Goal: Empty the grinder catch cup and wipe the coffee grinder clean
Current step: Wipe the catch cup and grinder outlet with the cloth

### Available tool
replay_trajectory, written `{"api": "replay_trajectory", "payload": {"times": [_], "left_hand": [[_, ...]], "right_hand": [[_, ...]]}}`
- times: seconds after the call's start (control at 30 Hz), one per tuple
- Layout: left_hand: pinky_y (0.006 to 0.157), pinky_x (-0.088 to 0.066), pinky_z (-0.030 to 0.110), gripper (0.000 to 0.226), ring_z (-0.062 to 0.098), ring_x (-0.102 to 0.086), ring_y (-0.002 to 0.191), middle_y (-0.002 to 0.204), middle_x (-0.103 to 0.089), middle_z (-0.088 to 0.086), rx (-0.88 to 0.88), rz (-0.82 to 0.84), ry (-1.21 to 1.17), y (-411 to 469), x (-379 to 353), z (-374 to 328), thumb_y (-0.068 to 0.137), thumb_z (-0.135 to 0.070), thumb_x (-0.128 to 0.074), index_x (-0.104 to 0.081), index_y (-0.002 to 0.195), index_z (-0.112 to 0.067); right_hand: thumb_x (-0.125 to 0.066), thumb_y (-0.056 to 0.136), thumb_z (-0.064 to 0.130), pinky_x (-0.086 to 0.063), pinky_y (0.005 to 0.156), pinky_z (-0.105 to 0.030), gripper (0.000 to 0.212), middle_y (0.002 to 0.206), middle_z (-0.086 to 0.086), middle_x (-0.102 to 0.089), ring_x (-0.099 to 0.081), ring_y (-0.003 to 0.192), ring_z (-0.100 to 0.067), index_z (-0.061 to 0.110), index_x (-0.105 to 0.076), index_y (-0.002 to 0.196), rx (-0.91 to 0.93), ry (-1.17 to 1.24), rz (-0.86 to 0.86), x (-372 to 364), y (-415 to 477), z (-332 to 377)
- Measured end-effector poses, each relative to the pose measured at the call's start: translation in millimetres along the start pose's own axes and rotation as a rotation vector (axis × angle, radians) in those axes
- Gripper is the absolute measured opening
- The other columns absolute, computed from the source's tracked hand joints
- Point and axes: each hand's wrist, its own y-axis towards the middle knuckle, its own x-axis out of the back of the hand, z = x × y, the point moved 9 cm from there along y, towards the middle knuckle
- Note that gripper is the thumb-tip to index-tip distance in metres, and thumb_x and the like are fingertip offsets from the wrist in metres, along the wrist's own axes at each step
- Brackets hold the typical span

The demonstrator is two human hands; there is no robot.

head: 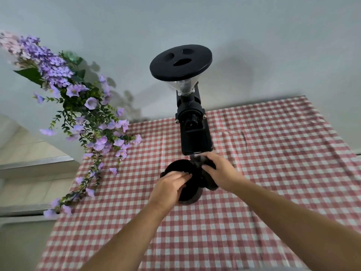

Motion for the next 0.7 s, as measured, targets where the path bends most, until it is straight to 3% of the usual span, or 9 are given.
{"api": "replay_trajectory", "payload": {"times": [0.07, 0.2, 0.37, 0.47, 0.53, 0.6, 0.7], "left_hand": [[0.097, -0.048, 0.025, 0.041, 0.019, -0.065, 0.107, 0.11, -0.072, 0.005, -0.003, 0.007, -0.014, 1.0, 0.4, 0.3, 0.076, 0.009, -0.07, -0.069, 0.113, -0.008], [0.104, -0.029, 0.011, 0.039, 0.011, -0.058, 0.117, 0.12, -0.067, -0.001, 0.069, -0.021, -0.051, 1.0, 4.1, 5.7, 0.084, -0.001, -0.067, -0.065, 0.12, -0.015], [0.102, -0.042, 0.021, 0.042, 0.014, -0.063, 0.111, 0.115, -0.07, 0.002, 0.066, -0.023, -0.068, 1.0, 2.6, 7.2, 0.077, 0.005, -0.072, -0.069, 0.114, -0.014], [0.1, -0.038, 0.021, 0.042, 0.015, -0.066, 0.107, 0.11, -0.072, 0.001, 0.065, -0.045, -0.051, -1.4, 1.8, 6.0, 0.073, 0.005, -0.075, -0.07, 0.111, -0.013], [0.099, -0.042, 0.024, 0.043, 0.016, -0.067, 0.105, 0.109, -0.073, 0.002, 0.058, -0.059, -0.041, -1.6, 2.1, 6.5, 0.072, 0.005, -0.077, -0.071, 0.11, -0.012], [0.098, -0.047, 0.029, 0.043, 0.018, -0.066, 0.107, 0.111, -0.072, 0.004, 0.054, -0.047, -0.05, 0.7, 2.3, 5.6, 0.073, 0.007, -0.074, -0.07, 0.112, -0.011], [0.097, -0.04, 0.026, 0.038, 0.021, -0.062, 0.113, 0.12, -0.068, 0.007, 0.074, -0.012, -0.051, 2.0, 1.2, 6.9, 0.083, 0.003, -0.065, -0.067, 0.118, -0.011]], "right_hand": [[-0.046, 0.095, 0.008, -0.046, 0.093, -0.03, 0.032, 0.113, 0.003, -0.061, -0.056, 0.108, -0.014, 0.024, -0.054, 0.121, -0.028, -0.03, 0.029, -7.9, -2.2, -12.3], [-0.046, 0.096, 0.009, -0.045, 0.091, -0.03, 0.028, 0.109, 0.004, -0.06, -0.056, 0.108, -0.018, 0.021, -0.054, 0.12, -0.167, -0.133, 0.119, -14.0, -8.8, -40.7], [-0.044, 0.097, 0.008, -0.048, 0.086, -0.027, 0.03, 0.108, 0.006, -0.061, -0.057, 0.102, -0.01, 0.022, -0.055, 0.12, -0.067, 0.127, -0.081, 0.2, 2.1, -8.5], [-0.04, 0.097, 0.007, -0.051, 0.081, -0.027, 0.028, 0.111, 0.001, -0.059, -0.058, 0.104, -0.017, 0.02, -0.053, 0.117, -0.14, 0.04, -0.003, -21.3, -11.8, -30.2], [-0.038, 0.097, 0.006, -0.05, 0.088, -0.031, 0.028, 0.109, 0.001, -0.06, -0.058, 0.107, -0.019, 0.019, -0.054, 0.116, -0.224, 0.036, 0.04, -25.6, -17.5, -41.9], [-0.039, 0.097, 0.004, -0.048, 0.093, -0.032, 0.029, 0.107, 0.003, -0.061, -0.057, 0.107, -0.017, 0.02, -0.057, 0.114, -0.168, 0.111, -0.012, -15.8, -5.8, -22.4], [-0.042, 0.097, 0.005, -0.041, 0.098, -0.024, 0.035, 0.12, 0.008, -0.054, -0.05, 0.112, -0.008, 0.02, -0.054, 0.126, -0.031, 0.121, -0.13, -5.1, 3.9, 11.8]]}}
